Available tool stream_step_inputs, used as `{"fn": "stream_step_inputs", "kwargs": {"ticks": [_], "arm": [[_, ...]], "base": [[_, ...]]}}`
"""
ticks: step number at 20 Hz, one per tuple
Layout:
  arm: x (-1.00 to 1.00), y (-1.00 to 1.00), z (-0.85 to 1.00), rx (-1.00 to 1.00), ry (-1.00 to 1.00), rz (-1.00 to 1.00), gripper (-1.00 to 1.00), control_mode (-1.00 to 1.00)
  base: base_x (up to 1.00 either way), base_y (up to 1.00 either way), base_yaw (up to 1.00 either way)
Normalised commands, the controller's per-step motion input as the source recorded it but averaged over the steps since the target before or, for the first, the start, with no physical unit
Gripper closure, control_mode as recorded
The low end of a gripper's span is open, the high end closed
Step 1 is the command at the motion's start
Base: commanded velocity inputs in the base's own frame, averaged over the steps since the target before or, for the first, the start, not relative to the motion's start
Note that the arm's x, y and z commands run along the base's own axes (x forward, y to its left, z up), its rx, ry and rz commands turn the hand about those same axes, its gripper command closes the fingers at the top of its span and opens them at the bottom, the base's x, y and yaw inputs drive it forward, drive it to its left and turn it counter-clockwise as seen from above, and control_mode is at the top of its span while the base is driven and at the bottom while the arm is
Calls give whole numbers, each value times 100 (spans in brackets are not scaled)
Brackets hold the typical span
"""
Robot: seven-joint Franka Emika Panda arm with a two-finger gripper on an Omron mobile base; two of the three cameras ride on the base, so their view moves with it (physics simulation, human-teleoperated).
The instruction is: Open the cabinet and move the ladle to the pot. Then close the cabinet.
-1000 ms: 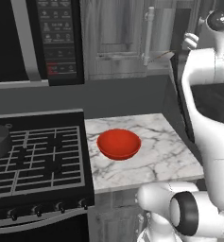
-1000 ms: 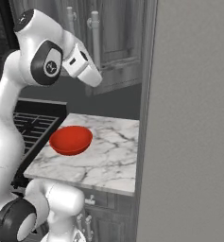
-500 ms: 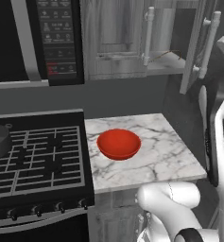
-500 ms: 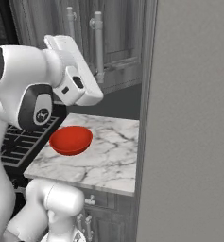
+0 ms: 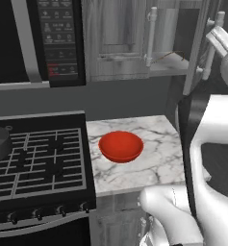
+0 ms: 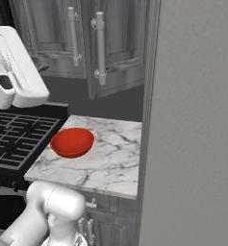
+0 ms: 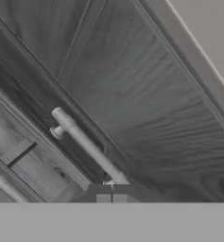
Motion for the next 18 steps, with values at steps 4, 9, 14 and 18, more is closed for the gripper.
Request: {"fn": "stream_step_inputs", "kwargs": {"ticks": [4, 9, 14, 18], "arm": [[0, 45, -9, 20, -18, -5, 100, -100], [0, 13, -25, 35, -27, -1, 100, -100], [8, 7, -42, 25, -34, -1, 100, -100], [47, 22, -26, 2, -34, -5, -100, -100]], "base": [[0, 0, 0], [0, 0, 0], [0, 0, 0], [0, 0, 0]]}}
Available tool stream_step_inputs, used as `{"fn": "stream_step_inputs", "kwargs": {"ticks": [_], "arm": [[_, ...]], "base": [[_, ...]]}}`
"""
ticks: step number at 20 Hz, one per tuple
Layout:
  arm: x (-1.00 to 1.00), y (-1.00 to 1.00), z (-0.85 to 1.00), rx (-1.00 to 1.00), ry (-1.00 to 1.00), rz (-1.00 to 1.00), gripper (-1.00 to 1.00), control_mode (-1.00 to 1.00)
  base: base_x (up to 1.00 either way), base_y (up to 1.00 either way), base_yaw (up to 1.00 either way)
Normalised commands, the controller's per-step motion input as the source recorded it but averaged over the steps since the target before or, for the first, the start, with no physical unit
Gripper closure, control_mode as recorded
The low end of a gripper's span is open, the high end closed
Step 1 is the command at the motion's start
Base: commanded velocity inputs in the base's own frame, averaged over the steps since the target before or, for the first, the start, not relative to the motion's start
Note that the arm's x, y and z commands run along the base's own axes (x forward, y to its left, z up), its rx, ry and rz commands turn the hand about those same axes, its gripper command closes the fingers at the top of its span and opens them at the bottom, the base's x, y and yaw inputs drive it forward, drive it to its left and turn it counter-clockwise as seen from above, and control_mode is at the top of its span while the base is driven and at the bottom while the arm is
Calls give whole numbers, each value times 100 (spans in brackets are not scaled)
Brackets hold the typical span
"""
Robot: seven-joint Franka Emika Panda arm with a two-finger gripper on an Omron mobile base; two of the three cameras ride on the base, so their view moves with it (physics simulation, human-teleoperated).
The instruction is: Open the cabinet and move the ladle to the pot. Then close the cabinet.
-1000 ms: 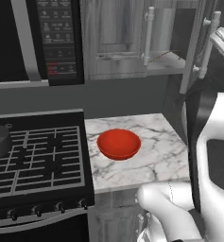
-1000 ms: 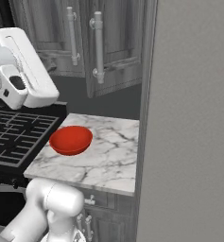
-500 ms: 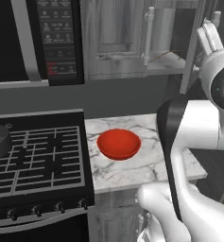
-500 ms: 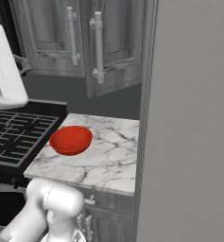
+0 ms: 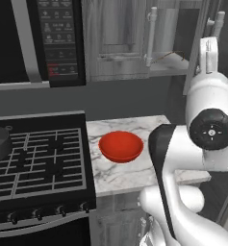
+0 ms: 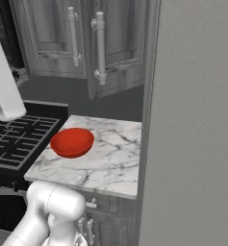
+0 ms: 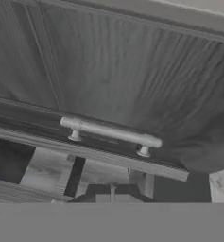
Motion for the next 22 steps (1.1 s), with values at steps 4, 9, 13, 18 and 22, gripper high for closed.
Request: {"fn": "stream_step_inputs", "kwargs": {"ticks": [4, 9, 13, 18, 22], "arm": [[53, 10, -20, 3, -25, -14, -100, -100], [31, -2, 0, 18, -7, -14, -100, -100], [26, 0, 0, 22, -2, -18, -100, -100], [36, 4, 0, 17, -2, -7, -100, -100], [41, 16, 0, 0, -5, 0, -100, -100]], "base": [[0, 0, 0], [0, 0, 0], [0, 0, 0], [0, 0, 0], [0, 0, 0]]}}
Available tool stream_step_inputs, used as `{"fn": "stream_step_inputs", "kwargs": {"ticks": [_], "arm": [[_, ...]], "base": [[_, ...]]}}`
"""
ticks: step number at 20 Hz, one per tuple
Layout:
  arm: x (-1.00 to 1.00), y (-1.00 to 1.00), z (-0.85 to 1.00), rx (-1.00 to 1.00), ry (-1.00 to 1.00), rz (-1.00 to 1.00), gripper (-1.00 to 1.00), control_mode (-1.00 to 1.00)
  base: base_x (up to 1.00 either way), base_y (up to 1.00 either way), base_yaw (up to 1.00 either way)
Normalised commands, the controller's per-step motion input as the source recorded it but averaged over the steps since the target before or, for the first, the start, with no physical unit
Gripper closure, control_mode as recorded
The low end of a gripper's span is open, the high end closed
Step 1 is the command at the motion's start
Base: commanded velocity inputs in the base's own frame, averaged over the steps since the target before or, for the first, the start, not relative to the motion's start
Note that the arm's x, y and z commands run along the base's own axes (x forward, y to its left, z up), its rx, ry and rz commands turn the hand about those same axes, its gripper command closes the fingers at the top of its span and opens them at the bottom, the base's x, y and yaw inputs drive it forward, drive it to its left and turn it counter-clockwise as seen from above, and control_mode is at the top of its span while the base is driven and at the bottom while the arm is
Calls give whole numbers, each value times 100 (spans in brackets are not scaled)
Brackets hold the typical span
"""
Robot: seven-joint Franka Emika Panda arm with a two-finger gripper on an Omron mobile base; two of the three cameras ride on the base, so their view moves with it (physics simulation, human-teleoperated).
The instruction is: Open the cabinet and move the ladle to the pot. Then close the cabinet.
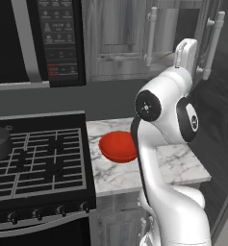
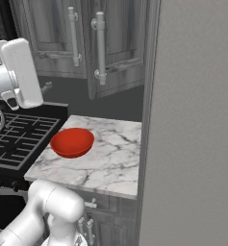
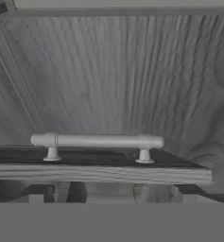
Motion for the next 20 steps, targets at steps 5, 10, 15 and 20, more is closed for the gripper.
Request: {"fn": "stream_step_inputs", "kwargs": {"ticks": [5, 10, 15, 20], "arm": [[31, 5, 0, 0, -9, 0, -100, -100], [27, 2, 0, 0, -8, 0, -100, -100], [25, 0, 0, 1, -5, 0, -100, -100], [23, -6, 0, 7, -5, 0, -100, -100]], "base": [[0, 0, 0], [0, 0, 0], [0, 0, 0], [0, 0, 0]]}}
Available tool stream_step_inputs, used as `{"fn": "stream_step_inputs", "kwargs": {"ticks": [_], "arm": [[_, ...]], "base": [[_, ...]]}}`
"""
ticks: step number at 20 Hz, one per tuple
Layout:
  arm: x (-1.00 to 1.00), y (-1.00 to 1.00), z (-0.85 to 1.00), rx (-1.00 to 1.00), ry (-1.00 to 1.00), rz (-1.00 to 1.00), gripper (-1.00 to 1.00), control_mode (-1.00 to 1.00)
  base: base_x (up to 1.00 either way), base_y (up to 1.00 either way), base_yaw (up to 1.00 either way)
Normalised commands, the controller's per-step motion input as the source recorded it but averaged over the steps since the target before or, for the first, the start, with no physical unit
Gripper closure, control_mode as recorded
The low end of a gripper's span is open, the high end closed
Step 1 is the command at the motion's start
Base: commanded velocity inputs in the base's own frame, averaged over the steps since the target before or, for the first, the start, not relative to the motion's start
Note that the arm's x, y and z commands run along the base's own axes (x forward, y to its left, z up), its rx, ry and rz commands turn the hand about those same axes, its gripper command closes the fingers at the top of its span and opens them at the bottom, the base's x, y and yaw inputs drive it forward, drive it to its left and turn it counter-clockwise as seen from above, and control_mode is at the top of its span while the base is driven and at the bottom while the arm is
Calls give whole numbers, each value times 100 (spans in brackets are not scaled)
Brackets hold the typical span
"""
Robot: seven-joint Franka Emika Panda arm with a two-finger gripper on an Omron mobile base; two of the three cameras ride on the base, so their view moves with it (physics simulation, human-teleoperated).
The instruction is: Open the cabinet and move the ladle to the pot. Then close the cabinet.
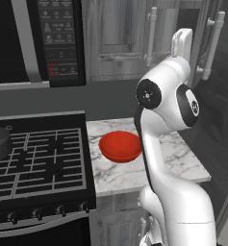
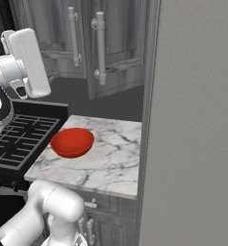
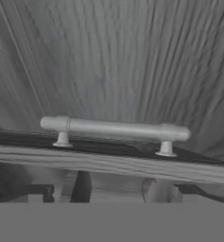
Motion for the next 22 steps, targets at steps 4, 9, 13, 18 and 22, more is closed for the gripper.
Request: {"fn": "stream_step_inputs", "kwargs": {"ticks": [4, 9, 13, 18, 22], "arm": [[32, 3, -5, 10, -3, 0, -100, -100], [7, 43, -1, 11, -2, 0, -100, -100], [33, 9, -6, 18, -1, 0, -100, -100], [65, 0, -13, 17, 0, 0, -100, -100], [69, -2, -15, 16, -1, 0, -100, -100]], "base": [[0, 0, 0], [0, 0, 0], [0, 0, 0], [0, 0, 0], [0, 0, 0]]}}
